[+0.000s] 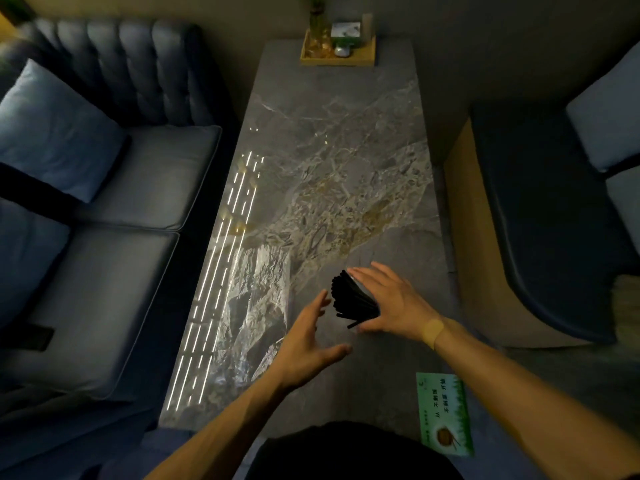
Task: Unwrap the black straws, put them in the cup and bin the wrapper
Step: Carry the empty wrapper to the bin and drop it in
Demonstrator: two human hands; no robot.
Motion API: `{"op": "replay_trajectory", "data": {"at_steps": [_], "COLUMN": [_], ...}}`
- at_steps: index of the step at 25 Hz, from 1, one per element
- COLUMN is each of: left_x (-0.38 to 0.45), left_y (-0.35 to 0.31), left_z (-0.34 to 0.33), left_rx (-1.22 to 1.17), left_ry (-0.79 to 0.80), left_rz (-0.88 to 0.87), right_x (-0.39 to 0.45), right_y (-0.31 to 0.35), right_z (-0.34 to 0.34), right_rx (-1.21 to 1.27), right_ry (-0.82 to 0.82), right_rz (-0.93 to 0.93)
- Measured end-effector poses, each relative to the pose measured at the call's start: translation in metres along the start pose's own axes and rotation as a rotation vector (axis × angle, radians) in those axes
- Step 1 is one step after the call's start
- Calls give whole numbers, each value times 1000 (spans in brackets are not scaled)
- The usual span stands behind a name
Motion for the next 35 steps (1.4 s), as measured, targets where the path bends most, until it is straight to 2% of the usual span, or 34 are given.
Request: {"op": "replay_trajectory", "data": {"at_steps": [2,5,8,10,13,17,26,35], "left_x": [4,18,24,26,30,35,39,35], "left_y": [1,-2,-8,-9,-9,-15,-22,-16], "left_z": [0,4,4,4,5,7,6,7], "left_rx": [20,-84,-99,-111,-118,-94,-31,-25], "left_ry": [-1,-64,-115,-138,-137,-126,-134,-115], "left_rz": [25,59,-2,-34,-25,-29,15,-21], "right_x": [4,10,13,16,18,21,27,12], "right_y": [0,5,10,12,12,14,18,13], "right_z": [3,9,14,15,15,20,16,10], "right_rx": [-1,-65,-142,-157,-25,96,-94,205], "right_ry": [-17,-86,-116,-80,27,51,63,16], "right_rz": [16,94,125,127,86,40,31,-28]}}
Point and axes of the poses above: each hand's wrist, its own x-axis towards the middle knuckle, its own z-axis out of the back of the hand, y = z × x, the point moved 4 cm from there along x, towards the middle knuckle, and after that the axes turned 1 degree about -y, right-handed, at the moved point
